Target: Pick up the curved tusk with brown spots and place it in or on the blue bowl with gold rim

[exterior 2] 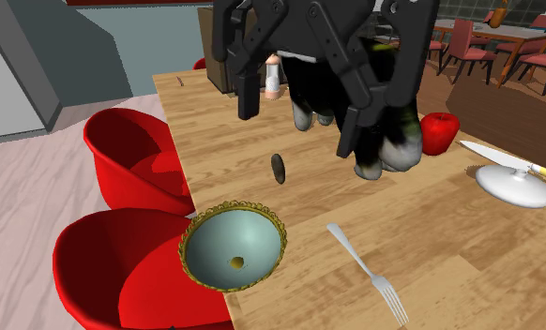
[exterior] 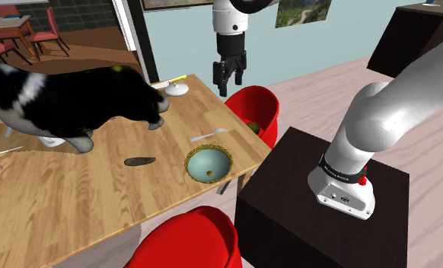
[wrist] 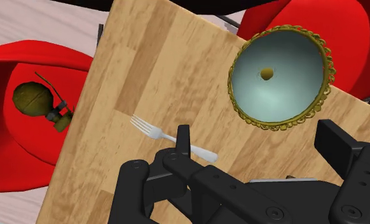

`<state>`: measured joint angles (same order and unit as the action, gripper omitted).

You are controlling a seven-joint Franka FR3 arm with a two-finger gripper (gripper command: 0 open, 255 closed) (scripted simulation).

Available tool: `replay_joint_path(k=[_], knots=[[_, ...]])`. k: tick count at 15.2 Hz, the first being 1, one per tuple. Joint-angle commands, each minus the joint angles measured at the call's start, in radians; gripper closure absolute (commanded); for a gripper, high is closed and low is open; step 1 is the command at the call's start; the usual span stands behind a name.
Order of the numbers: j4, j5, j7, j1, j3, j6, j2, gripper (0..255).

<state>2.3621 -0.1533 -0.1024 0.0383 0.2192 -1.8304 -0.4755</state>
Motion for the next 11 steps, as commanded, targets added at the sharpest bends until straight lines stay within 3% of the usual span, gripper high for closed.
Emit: replay_joint_path(k=[1, 6, 11], knots=[[-0.024, 0.008, -0.040, 0.002, 0.034, -0.051, 0.065, 0], [-0.104, 0.061, -0.151, 0.002, 0.111, -0.164, 0.246, 0], [-0.220, 0.164, -0.282, 0.010, 0.167, -0.244, 0.444, 0]])
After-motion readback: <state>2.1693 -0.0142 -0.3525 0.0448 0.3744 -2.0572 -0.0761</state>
